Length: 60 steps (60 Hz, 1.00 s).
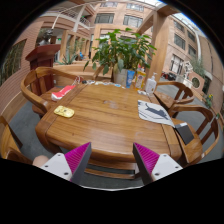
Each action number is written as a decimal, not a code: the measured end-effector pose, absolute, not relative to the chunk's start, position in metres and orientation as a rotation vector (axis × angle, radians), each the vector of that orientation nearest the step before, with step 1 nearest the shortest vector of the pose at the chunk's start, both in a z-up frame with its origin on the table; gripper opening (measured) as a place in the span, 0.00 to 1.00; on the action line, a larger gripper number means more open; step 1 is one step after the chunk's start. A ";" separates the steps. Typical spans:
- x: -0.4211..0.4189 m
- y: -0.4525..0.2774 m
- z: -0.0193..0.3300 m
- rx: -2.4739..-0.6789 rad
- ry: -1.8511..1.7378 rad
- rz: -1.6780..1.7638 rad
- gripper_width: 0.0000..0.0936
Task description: Arrange mouse
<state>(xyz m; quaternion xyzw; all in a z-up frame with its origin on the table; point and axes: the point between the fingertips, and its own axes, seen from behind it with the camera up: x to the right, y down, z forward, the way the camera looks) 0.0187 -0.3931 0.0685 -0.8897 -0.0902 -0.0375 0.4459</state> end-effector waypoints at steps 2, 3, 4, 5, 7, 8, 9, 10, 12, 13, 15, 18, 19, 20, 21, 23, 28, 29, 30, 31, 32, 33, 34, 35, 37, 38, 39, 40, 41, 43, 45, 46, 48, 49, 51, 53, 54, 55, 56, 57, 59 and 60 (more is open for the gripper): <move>0.000 -0.392 0.058 -2.211 -0.253 -0.065 0.91; -0.009 -0.391 0.054 -2.212 -0.267 -0.049 0.91; -0.018 -0.389 0.050 -2.210 -0.280 -0.033 0.91; -0.028 -0.387 0.048 -2.205 -0.292 -0.016 0.91; -0.046 -0.382 0.044 -2.192 -0.315 0.019 0.91; -0.055 -0.379 0.042 -2.187 -0.327 0.034 0.91; -0.065 -0.376 0.040 -2.181 -0.339 0.048 0.91; -0.074 -0.373 0.038 -2.176 -0.351 0.062 0.91; -0.092 -0.366 0.035 -2.165 -0.372 0.092 0.91; -0.101 -0.361 0.034 -2.158 -0.381 0.106 0.91; -0.117 -0.353 0.031 -2.149 -0.397 0.130 0.91; -0.139 -0.338 0.027 -2.139 -0.408 0.160 0.91; -0.146 -0.333 0.026 -2.135 -0.411 0.170 0.91; -0.153 -0.328 0.025 -2.133 -0.414 0.179 0.91; -0.159 -0.323 0.023 -2.132 -0.416 0.189 0.91; -0.172 -0.312 0.020 -2.131 -0.418 0.206 0.91; -0.196 -0.287 0.007 -2.140 -0.445 0.212 0.91; -0.199 -0.282 0.005 -2.141 -0.450 0.207 0.91; -0.201 -0.278 0.003 -2.143 -0.452 0.200 0.91; -0.204 -0.273 0.002 -2.144 -0.453 0.192 0.91; -0.205 -0.268 0.000 -2.145 -0.456 0.183 0.91; -0.205 -0.261 0.000 -2.146 -0.461 0.179 0.91; -0.209 -0.259 -0.002 -2.144 -0.461 0.173 0.91; -0.211 -0.254 -0.002 -2.143 -0.464 0.168 0.91; -0.214 -0.246 -0.004 -2.143 -0.467 0.153 0.91; -0.214 -0.242 -0.004 -2.144 -0.468 0.143 0.91; -0.214 -0.238 -0.005 -2.145 -0.470 0.133 0.91; -0.212 -0.236 -0.004 -2.145 -0.472 0.125 0.91; -0.214 -0.232 -0.005 -2.145 -0.478 0.126 0.92; -0.217 -0.226 -0.005 -2.145 -0.480 0.129 0.92; -0.220 -0.220 -0.007 -2.147 -0.481 0.130 0.91; -0.219 -0.213 -0.008 -2.147 -0.483 0.132 0.91; -0.220 -0.207 -0.007 -2.144 -0.481 0.129 0.91; -0.221 -0.203 -0.007 -2.143 -0.480 0.126 0.91; -0.220 -0.197 -0.007 -2.143 -0.476 0.119 0.91; -0.220 -0.190 -0.008 -2.145 -0.470 0.114 0.91; -0.219 -0.187 -0.007 -2.145 -0.467 0.112 0.91; -0.218 -0.183 -0.007 -2.144 -0.464 0.112 0.91; -0.218 -0.180 -0.008 -2.146 -0.459 0.110 0.91; -0.217 -0.177 -0.008 -2.147 -0.452 0.108 0.91; -0.216 -0.170 -0.009 -2.149 -0.439 0.106 0.91; -0.215 -0.167 -0.009 -2.149 -0.432 0.104 0.91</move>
